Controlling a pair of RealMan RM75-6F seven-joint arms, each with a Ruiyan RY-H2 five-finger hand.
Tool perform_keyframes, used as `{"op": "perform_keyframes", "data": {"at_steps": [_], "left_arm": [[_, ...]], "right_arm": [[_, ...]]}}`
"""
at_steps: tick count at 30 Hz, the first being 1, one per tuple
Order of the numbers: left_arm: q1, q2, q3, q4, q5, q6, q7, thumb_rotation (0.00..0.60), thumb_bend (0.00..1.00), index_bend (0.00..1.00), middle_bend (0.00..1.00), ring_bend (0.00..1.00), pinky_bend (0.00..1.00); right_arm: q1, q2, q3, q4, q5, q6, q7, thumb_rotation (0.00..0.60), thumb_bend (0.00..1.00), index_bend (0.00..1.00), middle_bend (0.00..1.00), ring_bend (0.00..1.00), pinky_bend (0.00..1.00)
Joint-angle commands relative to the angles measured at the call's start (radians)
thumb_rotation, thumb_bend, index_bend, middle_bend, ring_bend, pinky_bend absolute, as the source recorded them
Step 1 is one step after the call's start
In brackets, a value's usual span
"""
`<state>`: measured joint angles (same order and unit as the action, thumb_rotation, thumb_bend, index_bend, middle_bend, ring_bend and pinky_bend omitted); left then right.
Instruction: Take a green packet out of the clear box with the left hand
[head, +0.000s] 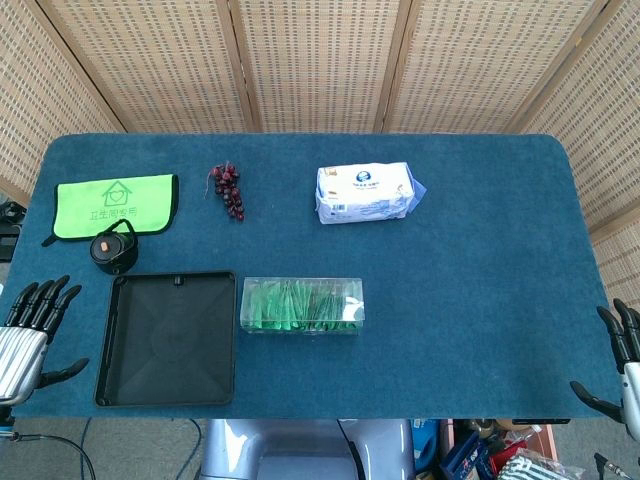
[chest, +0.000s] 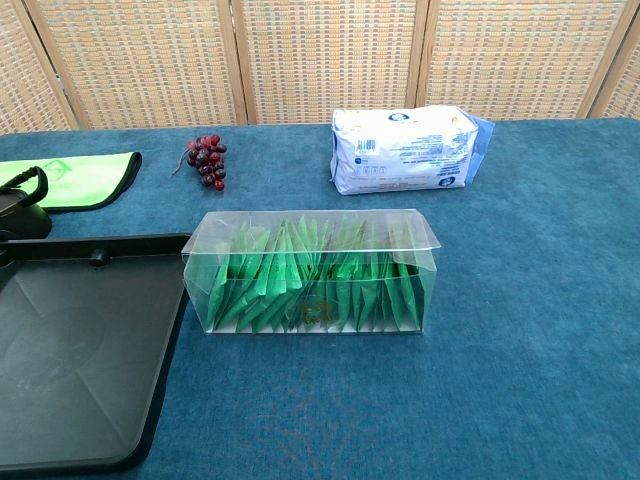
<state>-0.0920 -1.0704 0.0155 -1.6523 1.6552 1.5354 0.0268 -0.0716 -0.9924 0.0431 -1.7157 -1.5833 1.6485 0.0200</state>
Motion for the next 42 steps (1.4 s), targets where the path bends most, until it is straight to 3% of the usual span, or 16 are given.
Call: {"op": "perform_keyframes", "data": {"at_steps": [1, 10, 18, 19, 24, 30, 38, 42], "left_arm": [[-0.002, 0.001, -0.002, 0.0, -0.004, -0.003, -0.002, 0.6, 0.04, 0.0, 0.0, 0.0, 0.0], [-0.067, -0.005, -0.017, -0.025, 0.005, -0.087, -0.003, 0.6, 0.04, 0.0, 0.0, 0.0, 0.0], [-0.242, -0.03, -0.066, -0.072, 0.043, -0.283, 0.001, 0.6, 0.05, 0.0, 0.0, 0.0, 0.0], [-0.321, -0.063, -0.099, -0.099, 0.065, -0.359, 0.033, 0.6, 0.05, 0.0, 0.0, 0.0, 0.0], [-0.457, -0.146, -0.171, -0.12, -0.008, -0.517, 0.115, 0.6, 0.05, 0.0, 0.0, 0.0, 0.0], [-0.583, -0.27, -0.221, -0.074, -0.117, -0.662, 0.2, 0.6, 0.05, 0.0, 0.0, 0.0, 0.0], [-0.671, -0.389, -0.233, 0.001, -0.215, -0.729, 0.262, 0.6, 0.05, 0.02, 0.0, 0.0, 0.0], [-0.698, -0.43, -0.232, 0.034, -0.252, -0.738, 0.273, 0.6, 0.13, 0.03, 0.0, 0.0, 0.0]], "right_arm": [[0.002, 0.002, 0.001, -0.001, 0.005, -0.005, 0.005, 0.6, 0.0, 0.0, 0.0, 0.0, 0.0], [0.008, 0.008, 0.008, 0.0, 0.026, -0.02, 0.022, 0.6, 0.0, 0.0, 0.0, 0.0, 0.0], [0.02, 0.008, 0.018, -0.001, 0.055, -0.046, 0.022, 0.6, 0.0, 0.0, 0.0, 0.0, 0.0], [0.023, 0.011, 0.015, -0.005, 0.061, -0.059, 0.036, 0.6, 0.0, 0.0, 0.0, 0.0, 0.0], [0.027, 0.018, 0.019, 0.0, 0.085, -0.078, 0.047, 0.6, 0.0, 0.0, 0.0, 0.0, 0.0], [0.029, 0.023, 0.025, 0.014, 0.117, -0.098, 0.077, 0.6, 0.0, 0.0, 0.0, 0.0, 0.0], [0.029, 0.031, 0.029, 0.034, 0.146, -0.116, 0.113, 0.6, 0.0, 0.0, 0.0, 0.0, 0.0], [0.027, 0.034, 0.034, 0.045, 0.163, -0.124, 0.135, 0.6, 0.0, 0.0, 0.0, 0.0, 0.0]]}}
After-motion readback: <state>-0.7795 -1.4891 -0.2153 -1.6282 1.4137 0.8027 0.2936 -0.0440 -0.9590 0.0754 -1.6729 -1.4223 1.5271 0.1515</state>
